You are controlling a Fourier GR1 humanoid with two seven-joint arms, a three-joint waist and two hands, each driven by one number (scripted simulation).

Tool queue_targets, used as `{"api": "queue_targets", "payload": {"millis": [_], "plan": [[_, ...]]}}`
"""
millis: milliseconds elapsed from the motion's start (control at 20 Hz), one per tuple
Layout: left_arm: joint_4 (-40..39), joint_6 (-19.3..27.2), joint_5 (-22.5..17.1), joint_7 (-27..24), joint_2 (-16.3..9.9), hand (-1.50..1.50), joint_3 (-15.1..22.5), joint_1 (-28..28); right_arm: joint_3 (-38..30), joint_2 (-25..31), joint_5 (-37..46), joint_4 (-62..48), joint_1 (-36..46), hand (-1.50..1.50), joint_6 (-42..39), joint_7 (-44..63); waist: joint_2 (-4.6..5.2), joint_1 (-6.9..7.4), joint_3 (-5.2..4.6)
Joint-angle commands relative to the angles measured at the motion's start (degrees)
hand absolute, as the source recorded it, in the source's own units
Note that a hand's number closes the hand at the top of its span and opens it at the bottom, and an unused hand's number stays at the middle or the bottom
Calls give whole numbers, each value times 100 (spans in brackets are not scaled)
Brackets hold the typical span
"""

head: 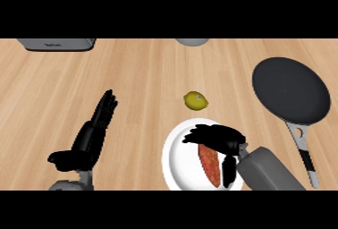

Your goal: Pick the sweet potato from the plate and place it in the pan

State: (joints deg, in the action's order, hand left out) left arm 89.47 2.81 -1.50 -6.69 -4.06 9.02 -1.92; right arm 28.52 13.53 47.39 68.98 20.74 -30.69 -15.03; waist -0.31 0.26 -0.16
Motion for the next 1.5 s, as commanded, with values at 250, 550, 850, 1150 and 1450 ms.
{"api": "queue_targets", "payload": {"millis": [250,550,850,1150,1450], "plan": [[-52,54,157,14,89,0,-40,-49,429,-280,986,-964,162,150,893,-793,40,18,17],[140,10,147,105,176,0,28,95,63,-256,1118,-821,-66,150,1334,-990,34,-4,17],[80,13,206,41,156,0,32,176,-1552,-847,799,-864,348,150,1791,1171,17,-114,10],[134,-18,200,157,49,0,-50,46,-2749,-1270,1226,-746,967,150,3213,3922,-8,-137,1],[128,-213,-27,218,-61,0,-212,-50,-2485,-1346,2591,-401,1869,150,4516,6021,9,76,3]]}}
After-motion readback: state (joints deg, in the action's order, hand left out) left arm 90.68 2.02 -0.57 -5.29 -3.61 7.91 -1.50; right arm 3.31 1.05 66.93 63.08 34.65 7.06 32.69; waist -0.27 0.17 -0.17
